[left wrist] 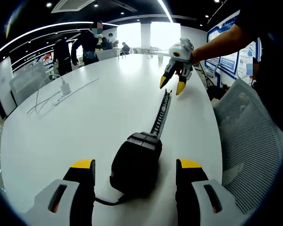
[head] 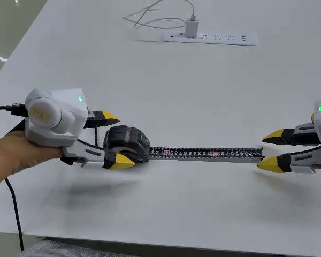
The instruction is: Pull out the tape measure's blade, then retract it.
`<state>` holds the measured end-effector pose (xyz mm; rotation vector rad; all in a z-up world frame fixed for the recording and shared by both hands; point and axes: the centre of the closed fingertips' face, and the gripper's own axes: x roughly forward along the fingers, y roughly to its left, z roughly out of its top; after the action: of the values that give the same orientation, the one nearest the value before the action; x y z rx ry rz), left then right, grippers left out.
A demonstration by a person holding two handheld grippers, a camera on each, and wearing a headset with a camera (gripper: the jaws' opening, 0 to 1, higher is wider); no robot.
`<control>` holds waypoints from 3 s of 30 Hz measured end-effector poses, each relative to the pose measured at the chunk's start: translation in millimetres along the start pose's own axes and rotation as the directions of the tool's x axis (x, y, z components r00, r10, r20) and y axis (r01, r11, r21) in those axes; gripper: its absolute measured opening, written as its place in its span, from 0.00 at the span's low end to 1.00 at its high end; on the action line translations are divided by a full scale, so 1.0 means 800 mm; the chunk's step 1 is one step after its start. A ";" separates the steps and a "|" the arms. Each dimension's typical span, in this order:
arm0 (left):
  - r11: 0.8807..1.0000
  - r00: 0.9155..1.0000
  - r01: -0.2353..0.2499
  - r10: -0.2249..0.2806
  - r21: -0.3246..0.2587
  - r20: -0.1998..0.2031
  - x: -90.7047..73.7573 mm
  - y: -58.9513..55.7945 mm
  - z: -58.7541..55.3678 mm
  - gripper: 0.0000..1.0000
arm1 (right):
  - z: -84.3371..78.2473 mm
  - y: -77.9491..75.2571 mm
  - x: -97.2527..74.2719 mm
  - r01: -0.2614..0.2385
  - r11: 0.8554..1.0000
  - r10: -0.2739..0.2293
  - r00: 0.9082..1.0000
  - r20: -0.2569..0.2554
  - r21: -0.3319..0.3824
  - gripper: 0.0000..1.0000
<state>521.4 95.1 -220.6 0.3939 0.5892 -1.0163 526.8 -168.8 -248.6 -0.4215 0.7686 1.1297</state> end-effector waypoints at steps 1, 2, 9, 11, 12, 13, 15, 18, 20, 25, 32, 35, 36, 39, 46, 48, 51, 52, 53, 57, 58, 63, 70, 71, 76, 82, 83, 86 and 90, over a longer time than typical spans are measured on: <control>1.000 1.000 -0.004 0.004 -0.009 0.003 -0.002 -0.002 0.000 0.71 | -0.001 0.001 -0.001 0.004 1.000 -0.004 1.000 -0.002 0.018 0.39; 0.998 1.000 -0.015 0.016 -0.053 0.017 -0.005 -0.005 0.001 0.71 | 0.002 0.002 -0.001 0.026 0.999 -0.027 1.000 0.016 0.019 0.41; 0.984 0.993 -0.107 0.113 -0.141 0.038 -0.025 -0.007 0.001 0.76 | 0.001 0.007 -0.011 0.176 0.982 -0.178 0.984 0.018 0.061 0.52; 0.973 0.987 -0.137 0.149 -0.184 0.058 -0.032 -0.006 0.005 0.79 | 0.009 0.017 -0.013 0.179 0.981 -0.182 0.982 0.045 0.074 0.58; 0.970 0.986 -0.140 0.154 -0.197 0.058 -0.036 -0.008 0.005 0.81 | 0.010 0.021 -0.015 0.194 0.977 -0.198 0.979 0.038 0.088 0.60; 0.969 0.986 -0.140 0.154 -0.206 0.056 -0.038 -0.010 0.005 0.83 | 0.014 0.026 -0.016 0.190 0.977 -0.195 0.980 0.048 0.092 0.62; 0.965 0.985 -0.152 0.167 -0.215 0.052 -0.042 -0.014 0.005 0.84 | 0.018 0.033 -0.018 0.208 0.973 -0.214 0.975 0.055 0.104 0.65; 0.955 0.982 -0.164 0.182 -0.246 0.049 -0.047 -0.021 0.005 0.88 | 0.027 0.047 -0.022 0.213 0.968 -0.224 0.972 0.075 0.131 0.71; 0.950 0.980 -0.174 0.192 -0.259 0.044 -0.050 -0.026 0.005 0.91 | 0.030 0.053 -0.025 0.220 0.964 -0.233 0.969 0.082 0.147 0.73; 0.941 0.976 -0.191 0.213 -0.280 0.051 -0.058 -0.036 0.006 0.95 | 0.041 0.067 -0.034 0.228 0.950 -0.257 0.959 0.122 0.212 0.82; 0.931 0.970 -0.209 0.236 -0.298 0.058 -0.067 -0.048 0.009 0.97 | 0.039 0.092 -0.040 0.228 0.943 -0.265 0.955 0.135 0.241 0.88; 0.933 0.970 -0.212 0.237 -0.291 0.052 -0.070 -0.051 0.010 0.97 | 0.038 0.092 -0.043 0.229 0.942 -0.270 0.952 0.147 0.245 0.87; 0.934 0.970 -0.213 0.237 -0.286 0.050 -0.070 -0.052 0.010 0.97 | 0.039 0.093 -0.044 0.229 0.941 -0.271 0.951 0.150 0.249 0.87; 0.935 0.971 -0.215 0.236 -0.281 0.044 -0.072 -0.053 0.010 0.97 | 0.038 0.093 -0.049 0.232 0.935 -0.281 0.947 0.159 0.268 0.87; 0.938 0.972 -0.210 0.230 -0.277 0.043 -0.071 -0.053 0.013 0.97 | 0.028 0.093 -0.052 0.243 0.926 -0.294 0.944 0.148 0.289 0.87; 0.938 0.972 -0.209 0.230 -0.277 0.044 -0.071 -0.053 0.015 0.97 | 0.028 0.091 -0.053 0.244 0.923 -0.298 0.943 0.150 0.298 0.87; 0.938 0.971 -0.210 0.233 -0.277 0.051 -0.071 -0.052 0.019 0.97 | 0.031 0.088 -0.056 0.251 0.921 -0.306 0.939 0.156 0.299 0.87; 0.937 0.971 -0.212 0.235 -0.277 0.050 -0.072 -0.052 0.019 0.97 | 0.033 0.088 -0.056 0.250 0.921 -0.306 0.939 0.158 0.298 0.87; 0.937 0.971 -0.212 0.235 -0.276 0.052 -0.072 -0.052 0.019 0.97 | 0.034 0.088 -0.056 0.251 0.922 -0.307 0.938 0.159 0.294 0.87; 0.936 0.970 -0.216 0.239 -0.278 0.049 -0.074 -0.053 0.017 0.97 | 0.036 0.089 -0.055 0.248 0.923 -0.303 0.939 0.160 0.294 0.87; 0.935 0.969 -0.219 0.241 -0.279 0.047 -0.075 -0.053 0.016 0.97 | 0.036 0.089 -0.054 0.247 0.924 -0.301 0.940 0.159 0.292 0.87; 0.931 0.968 -0.224 0.247 -0.288 0.044 -0.078 -0.054 0.012 0.97 | 0.037 0.091 -0.052 0.244 0.924 -0.299 0.941 0.159 0.293 0.87; 0.929 0.967 -0.232 0.253 -0.289 0.038 -0.084 -0.057 0.009 0.97 | 0.036 0.091 -0.058 0.251 0.920 -0.308 0.938 0.161 0.300 0.88; 0.929 0.966 -0.233 0.254 -0.288 0.040 -0.085 -0.058 0.009 0.97 | 0.035 0.092 -0.059 0.252 0.920 -0.309 0.937 0.160 0.301 0.88; 0.925 0.964 -0.240 0.264 -0.294 0.045 -0.088 -0.056 0.008 0.97 | 0.033 0.094 -0.063 0.258 0.919 -0.314 0.936 0.157 0.298 0.88; 0.924 0.963 -0.239 0.265 -0.298 0.049 -0.090 -0.058 0.010 0.97 | 0.034 0.094 -0.069 0.266 0.914 -0.325 0.932 0.161 0.305 0.89; 0.924 0.963 -0.239 0.265 -0.299 0.050 -0.091 -0.059 0.010 0.97 | 0.033 0.094 -0.070 0.268 0.913 -0.328 0.931 0.162 0.308 0.89; 0.922 0.963 -0.238 0.265 -0.305 0.049 -0.092 -0.062 0.009 0.97 | 0.032 0.093 -0.073 0.273 0.909 -0.335 0.928 0.163 0.315 0.89; 0.917 0.962 -0.239 0.269 -0.318 0.051 -0.095 -0.066 0.007 0.98 | 0.030 0.095 -0.076 0.276 0.907 -0.339 0.927 0.163 0.319 0.90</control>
<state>446.7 117.7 -170.8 0.1379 0.5842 -0.6735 451.5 -163.0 -182.0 -0.1602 0.6375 0.7338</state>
